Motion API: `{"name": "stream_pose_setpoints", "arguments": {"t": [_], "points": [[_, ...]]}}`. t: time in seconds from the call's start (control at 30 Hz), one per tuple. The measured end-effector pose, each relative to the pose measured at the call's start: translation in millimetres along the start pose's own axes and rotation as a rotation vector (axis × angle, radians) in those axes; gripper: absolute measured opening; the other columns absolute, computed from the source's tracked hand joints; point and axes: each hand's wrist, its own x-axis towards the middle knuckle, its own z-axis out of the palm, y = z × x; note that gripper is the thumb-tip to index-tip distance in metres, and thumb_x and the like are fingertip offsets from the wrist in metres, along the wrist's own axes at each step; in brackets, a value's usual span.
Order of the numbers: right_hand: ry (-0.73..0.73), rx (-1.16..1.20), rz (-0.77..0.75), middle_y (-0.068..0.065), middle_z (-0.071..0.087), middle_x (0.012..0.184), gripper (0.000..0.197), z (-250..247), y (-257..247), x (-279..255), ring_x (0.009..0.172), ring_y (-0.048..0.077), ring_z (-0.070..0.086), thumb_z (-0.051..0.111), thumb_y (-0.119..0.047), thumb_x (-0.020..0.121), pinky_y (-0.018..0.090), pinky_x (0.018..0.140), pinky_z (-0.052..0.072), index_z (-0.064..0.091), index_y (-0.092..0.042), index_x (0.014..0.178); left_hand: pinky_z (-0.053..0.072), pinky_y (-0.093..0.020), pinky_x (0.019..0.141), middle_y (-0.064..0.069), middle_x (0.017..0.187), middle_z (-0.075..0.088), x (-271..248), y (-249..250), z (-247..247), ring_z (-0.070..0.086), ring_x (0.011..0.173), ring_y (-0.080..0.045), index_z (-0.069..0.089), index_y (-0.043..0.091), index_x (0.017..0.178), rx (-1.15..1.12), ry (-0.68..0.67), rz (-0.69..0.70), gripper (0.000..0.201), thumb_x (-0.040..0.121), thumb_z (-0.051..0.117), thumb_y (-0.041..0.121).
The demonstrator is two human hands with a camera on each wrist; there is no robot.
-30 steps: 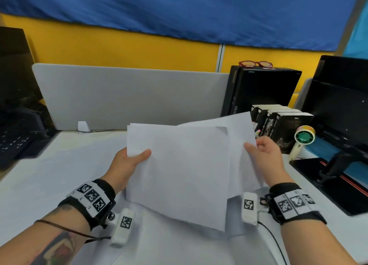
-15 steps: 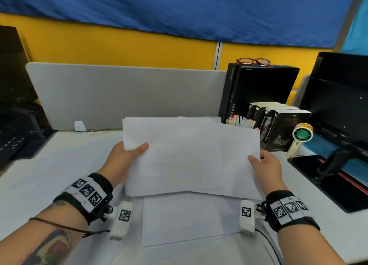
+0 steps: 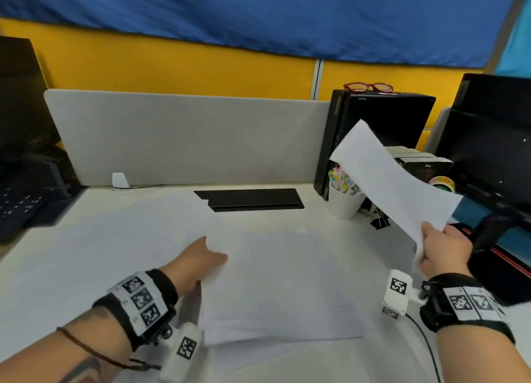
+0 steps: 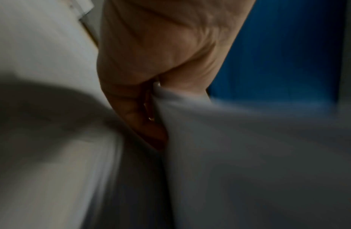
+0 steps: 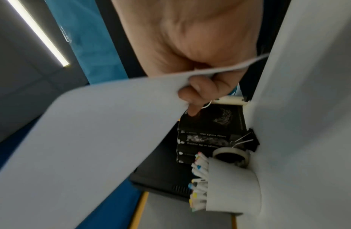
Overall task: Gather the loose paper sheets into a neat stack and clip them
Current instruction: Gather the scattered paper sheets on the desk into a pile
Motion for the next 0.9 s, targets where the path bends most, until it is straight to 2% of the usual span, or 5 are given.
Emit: {"name": "stream_pose_setpoints", "arguments": {"t": [0.2,0.4,0.63,0.8,0.9], "points": [[-0.415,-0.396,-0.178,0.018,0.070,0.094,0.018,31.3,-1.5,-42.6,0.075,0.028,0.065,0.063,-0.002,0.091,0.035,0.070,0.053,0.068,-0.001,0.108,0.054,-0.034,0.084,-0.008,0.114,0.070,-6.2,-2.8,7.7,0.066,0.100,-0.026,0.063,0.005,0.130,-0.005,0.029,-0.014,0.036,0.102,0.064,0.028],[-0.613,-0.721,-0.196,0.008,0.069,0.101,0.023,57.6,28.6,-67.4,0.098,0.034,0.067,0.061,-0.017,0.087,0.035,0.080,0.053,0.065,-0.006,0.107,0.034,-0.047,0.119,-0.009,0.159,0.046,0.5,9.4,1.0,0.044,0.145,-0.034,0.039,0.015,0.157,-0.231,0.074,-0.203,0.075,0.102,0.039,0.066],[-0.677,-0.916,0.180,0.015,0.051,0.134,0.128,70.3,27.2,-93.0,0.121,0.035,0.054,0.097,-0.048,0.036,0.041,0.096,0.050,0.038,0.000,0.139,0.055,-0.044,0.101,-0.008,0.124,0.072,12.4,-4.4,3.0,0.069,0.112,-0.032,0.065,0.008,0.129,-0.163,-0.044,-0.197,0.081,0.062,0.092,0.044],[-0.680,-0.980,0.211,0.016,0.061,0.114,0.078,69.6,21.9,-99.1,0.101,0.034,0.062,0.098,-0.012,0.052,0.040,0.088,0.055,0.053,0.004,0.114,0.055,-0.040,0.096,-0.009,0.128,0.069,10.9,-9.7,9.8,0.066,0.116,-0.032,0.062,0.005,0.132,-0.145,-0.027,-0.185,0.089,0.054,0.094,0.035],[-0.711,-0.862,0.302,0.023,0.069,0.102,0.103,65.4,23.4,-94.5,0.090,0.041,0.070,0.099,-0.006,0.014,0.056,0.082,0.058,0.058,0.004,0.108,0.050,-0.041,0.100,-0.010,0.136,0.062,13.2,-16.0,10.7,0.059,0.125,-0.033,0.055,0.003,0.136,-0.144,-0.022,-0.178,0.107,0.043,0.092,0.042]]}}
